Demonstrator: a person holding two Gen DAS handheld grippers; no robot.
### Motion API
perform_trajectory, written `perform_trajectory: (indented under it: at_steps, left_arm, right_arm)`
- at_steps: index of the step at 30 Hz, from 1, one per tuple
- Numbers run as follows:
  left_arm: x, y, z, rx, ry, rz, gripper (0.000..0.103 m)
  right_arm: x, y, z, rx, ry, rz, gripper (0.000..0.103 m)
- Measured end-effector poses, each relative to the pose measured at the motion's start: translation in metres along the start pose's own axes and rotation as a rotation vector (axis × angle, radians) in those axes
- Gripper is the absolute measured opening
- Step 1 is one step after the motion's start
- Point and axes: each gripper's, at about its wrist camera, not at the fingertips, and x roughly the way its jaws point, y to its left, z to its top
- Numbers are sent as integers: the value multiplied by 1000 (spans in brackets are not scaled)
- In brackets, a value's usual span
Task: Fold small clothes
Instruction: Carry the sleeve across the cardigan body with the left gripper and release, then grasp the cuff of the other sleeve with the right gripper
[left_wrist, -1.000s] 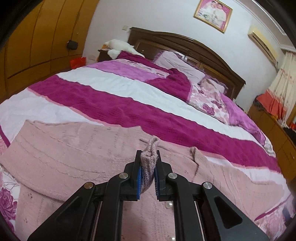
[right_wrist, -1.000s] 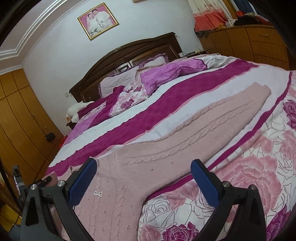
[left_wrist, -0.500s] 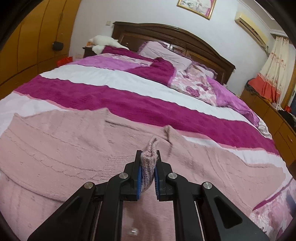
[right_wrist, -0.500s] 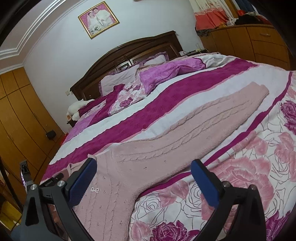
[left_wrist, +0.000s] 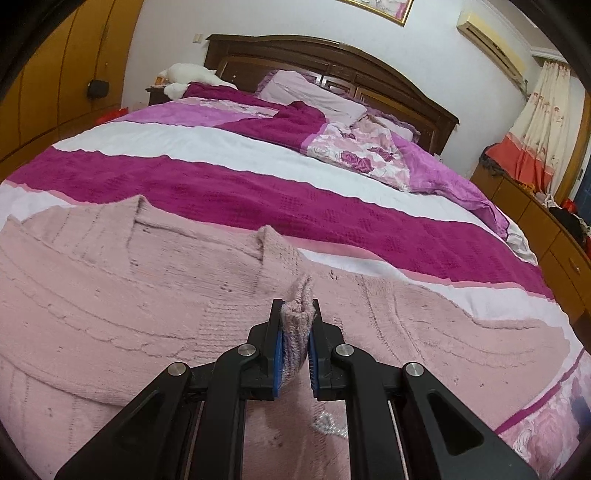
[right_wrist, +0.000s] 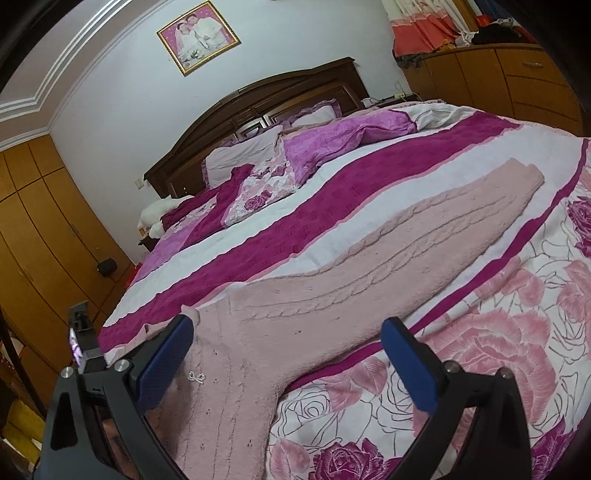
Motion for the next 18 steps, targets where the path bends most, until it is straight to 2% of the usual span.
perform_trajectory:
  at_steps: [4, 10, 12, 13, 17, 18]
  left_arm:
    - [6, -8, 0, 9, -4, 3, 0]
    - [6, -20, -10, 76, 21, -11, 0]
    - [10, -23, -14, 84, 51, -23, 0]
    - [12, -23, -15, 81, 69, -38, 0]
    - [16, -24, -18, 21, 165, -206, 0]
    - [15, -25, -18, 18, 175, -223, 5]
  right_arm:
    - [1, 0, 2, 9, -2, 8, 103]
    - [2, 0, 1, 6, -1, 1, 103]
    - [2, 0, 1, 15, 0, 4, 103]
    - [2, 0, 1, 19, 1, 7, 103]
    - [1, 1, 1, 5, 1, 3, 103]
    - [1, 2, 1, 1, 1, -1, 103]
